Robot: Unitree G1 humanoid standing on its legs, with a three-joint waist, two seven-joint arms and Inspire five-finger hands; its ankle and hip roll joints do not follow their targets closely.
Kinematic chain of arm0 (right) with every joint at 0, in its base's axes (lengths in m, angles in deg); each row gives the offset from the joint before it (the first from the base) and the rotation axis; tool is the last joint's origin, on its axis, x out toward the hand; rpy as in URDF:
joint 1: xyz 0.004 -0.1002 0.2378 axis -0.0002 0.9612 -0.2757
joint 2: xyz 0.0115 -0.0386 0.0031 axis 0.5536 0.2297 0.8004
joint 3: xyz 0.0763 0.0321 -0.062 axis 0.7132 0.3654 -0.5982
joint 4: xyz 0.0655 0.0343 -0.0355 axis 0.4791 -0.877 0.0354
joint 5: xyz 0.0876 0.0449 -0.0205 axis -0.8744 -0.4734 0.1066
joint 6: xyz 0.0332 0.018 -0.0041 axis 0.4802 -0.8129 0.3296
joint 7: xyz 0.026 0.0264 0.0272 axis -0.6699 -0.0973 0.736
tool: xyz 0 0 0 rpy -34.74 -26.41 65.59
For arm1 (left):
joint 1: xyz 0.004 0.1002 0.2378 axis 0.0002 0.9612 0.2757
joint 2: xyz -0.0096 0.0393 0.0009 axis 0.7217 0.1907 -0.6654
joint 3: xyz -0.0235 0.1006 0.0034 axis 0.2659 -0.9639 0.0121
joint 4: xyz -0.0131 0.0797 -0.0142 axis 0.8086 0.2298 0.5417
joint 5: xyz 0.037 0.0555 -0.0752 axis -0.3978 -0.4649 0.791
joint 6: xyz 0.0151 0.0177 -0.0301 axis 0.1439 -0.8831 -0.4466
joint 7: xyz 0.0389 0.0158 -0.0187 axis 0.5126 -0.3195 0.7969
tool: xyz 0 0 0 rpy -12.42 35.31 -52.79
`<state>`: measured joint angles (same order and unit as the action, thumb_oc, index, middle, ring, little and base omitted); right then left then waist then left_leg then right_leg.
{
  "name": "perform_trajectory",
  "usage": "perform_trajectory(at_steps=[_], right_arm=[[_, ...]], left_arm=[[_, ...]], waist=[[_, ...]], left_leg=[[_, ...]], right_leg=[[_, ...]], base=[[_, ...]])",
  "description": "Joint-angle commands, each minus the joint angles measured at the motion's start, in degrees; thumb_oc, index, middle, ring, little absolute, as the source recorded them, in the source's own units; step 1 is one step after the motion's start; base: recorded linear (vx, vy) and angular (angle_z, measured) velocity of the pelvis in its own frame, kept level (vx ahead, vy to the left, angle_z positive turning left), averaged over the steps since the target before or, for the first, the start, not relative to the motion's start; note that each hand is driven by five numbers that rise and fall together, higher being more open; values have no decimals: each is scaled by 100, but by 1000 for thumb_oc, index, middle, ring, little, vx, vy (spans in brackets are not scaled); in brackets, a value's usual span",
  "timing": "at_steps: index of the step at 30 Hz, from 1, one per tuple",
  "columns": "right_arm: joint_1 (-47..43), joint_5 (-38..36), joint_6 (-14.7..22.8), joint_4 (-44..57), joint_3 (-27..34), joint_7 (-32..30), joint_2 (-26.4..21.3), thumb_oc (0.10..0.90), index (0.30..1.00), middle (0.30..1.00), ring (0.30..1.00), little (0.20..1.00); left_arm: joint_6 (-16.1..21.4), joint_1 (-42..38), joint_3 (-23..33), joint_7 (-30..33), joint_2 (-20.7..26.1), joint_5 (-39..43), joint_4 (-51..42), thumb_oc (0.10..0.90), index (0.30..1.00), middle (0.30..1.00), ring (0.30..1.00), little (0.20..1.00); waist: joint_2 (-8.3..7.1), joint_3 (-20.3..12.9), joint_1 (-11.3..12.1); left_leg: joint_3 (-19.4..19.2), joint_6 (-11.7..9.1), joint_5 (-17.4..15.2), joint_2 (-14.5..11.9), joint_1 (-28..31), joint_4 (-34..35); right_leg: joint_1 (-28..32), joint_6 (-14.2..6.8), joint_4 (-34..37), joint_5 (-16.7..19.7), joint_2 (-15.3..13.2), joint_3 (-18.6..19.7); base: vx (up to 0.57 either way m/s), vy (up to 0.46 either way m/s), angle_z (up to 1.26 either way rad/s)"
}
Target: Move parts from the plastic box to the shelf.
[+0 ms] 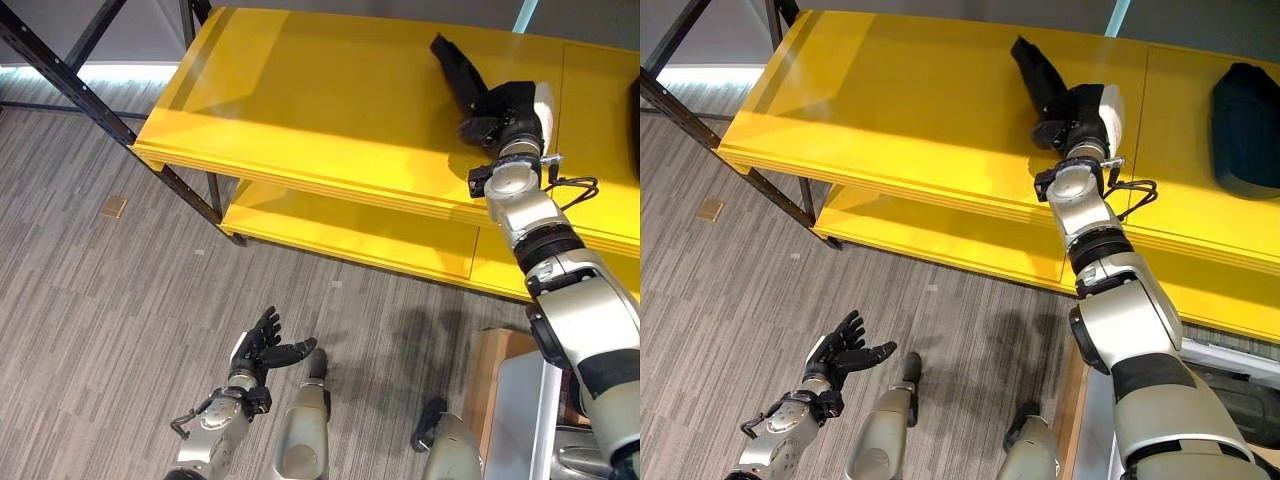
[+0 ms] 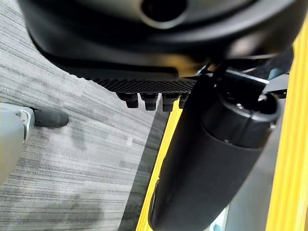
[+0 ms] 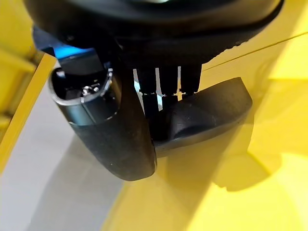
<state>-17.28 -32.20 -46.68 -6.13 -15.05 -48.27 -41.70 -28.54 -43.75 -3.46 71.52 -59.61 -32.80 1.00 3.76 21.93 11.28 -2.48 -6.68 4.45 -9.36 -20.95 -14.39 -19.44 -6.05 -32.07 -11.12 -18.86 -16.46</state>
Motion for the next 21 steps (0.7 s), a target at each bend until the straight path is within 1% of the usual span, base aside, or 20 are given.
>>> perform_trajectory(at_steps=[1, 9, 21], right_arm=[[-1081, -394, 509, 95, 80, -333, -208, 400, 300, 300, 300, 300], [-1096, -506, 477, -119, 196, -423, -383, 400, 300, 300, 300, 300], [-1113, -336, 414, -288, 163, -558, -485, 400, 300, 300, 300, 300]], left_arm=[[423, -195, -76, 56, 384, 110, -671, 900, 1000, 1000, 1000, 1000], [418, -214, -156, 56, 434, 109, -713, 900, 1000, 1000, 1000, 1000], [426, -293, -237, 105, 431, 146, -710, 900, 1000, 1000, 1000, 1000]], waist=[[-86, -91, 48], [-22, -77, 108], [19, -44, 117]], left_leg=[[-14, 275, -928, 20, 25, -808], [28, 288, -947, 76, -5, -848], [45, 300, -958, 102, -46, -902]], right_leg=[[285, 8, 590, 426, 126, 135], [296, -21, 579, 439, 99, 118], [258, -28, 545, 447, 85, 121]], base=[[0, 0, 0], [-2, 5, 1], [0, 0, 0]])
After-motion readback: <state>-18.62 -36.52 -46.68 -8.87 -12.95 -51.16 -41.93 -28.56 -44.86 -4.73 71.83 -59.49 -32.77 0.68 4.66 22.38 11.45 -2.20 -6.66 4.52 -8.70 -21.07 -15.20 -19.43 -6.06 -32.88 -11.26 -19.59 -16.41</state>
